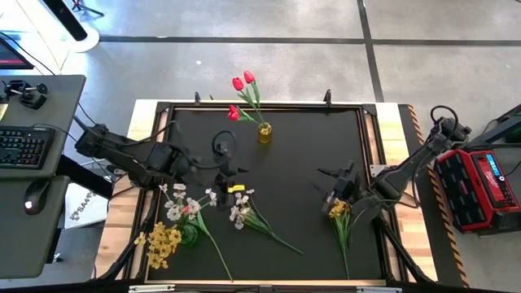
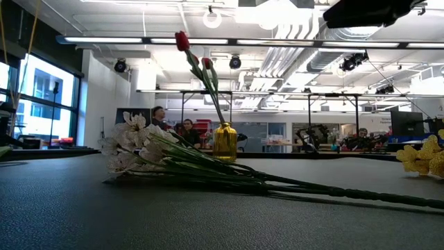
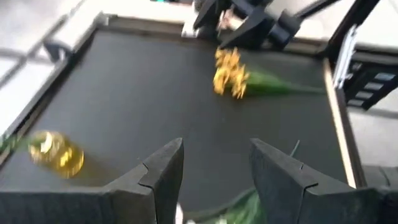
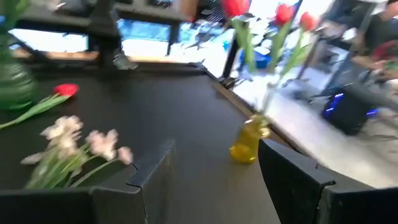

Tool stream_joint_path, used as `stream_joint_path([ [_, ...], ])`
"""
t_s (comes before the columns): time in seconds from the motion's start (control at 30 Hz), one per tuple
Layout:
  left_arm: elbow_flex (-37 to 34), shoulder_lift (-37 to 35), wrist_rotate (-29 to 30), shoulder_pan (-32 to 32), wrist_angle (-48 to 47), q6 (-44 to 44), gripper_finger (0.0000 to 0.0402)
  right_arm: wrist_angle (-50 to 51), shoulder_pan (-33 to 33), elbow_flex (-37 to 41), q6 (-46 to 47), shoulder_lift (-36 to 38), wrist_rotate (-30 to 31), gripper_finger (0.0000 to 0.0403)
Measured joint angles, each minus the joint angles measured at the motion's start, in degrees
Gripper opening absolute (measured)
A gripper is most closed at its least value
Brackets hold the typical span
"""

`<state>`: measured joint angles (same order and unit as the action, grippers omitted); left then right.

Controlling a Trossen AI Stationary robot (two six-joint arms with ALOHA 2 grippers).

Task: Sort flowers into vase by color
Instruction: Put the red flower into the yellow vase

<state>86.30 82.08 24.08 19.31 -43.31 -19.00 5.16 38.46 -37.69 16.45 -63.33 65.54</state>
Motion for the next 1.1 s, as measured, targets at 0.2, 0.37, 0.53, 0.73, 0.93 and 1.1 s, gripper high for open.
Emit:
stream_joint_path([
  [0.2, 3.0, 2.8, 0.1, 3.0, -15.8, -14.8, 0.0170, -1.8, -4.2, 0.0, 0.3, -0.8, -16.1, 0.0216],
  [0.37, 3.0, 2.5, 7.9, 8.8, -25.5, -24.0, 0.0170, -17.6, -9.3, 0.0, -4.8, -6.3, -34.9, 0.0216],
  [0.53, 3.0, 0.9, 21.0, 13.5, -31.5, -27.7, 0.0170, -25.8, -14.1, -5.2, -2.0, -17.5, -46.7, 0.0216],
  [0.73, 3.0, 0.6, 25.4, 15.4, -36.0, -30.4, 0.0170, -13.7, -16.4, -23.1, 2.3, -34.3, -49.7, 0.0216],
  [0.93, 3.0, 0.6, 26.8, 16.7, -36.1, -31.1, 0.0170, -3.7, -16.7, -41.7, 3.7, -49.4, -50.0, 0.0216],
  [1.1, 3.0, 0.6, 27.7, 17.6, -36.2, -31.6, 0.0170, -1.8, -16.0, -53.8, 6.0, -59.5, -49.8, 0.0216],
])
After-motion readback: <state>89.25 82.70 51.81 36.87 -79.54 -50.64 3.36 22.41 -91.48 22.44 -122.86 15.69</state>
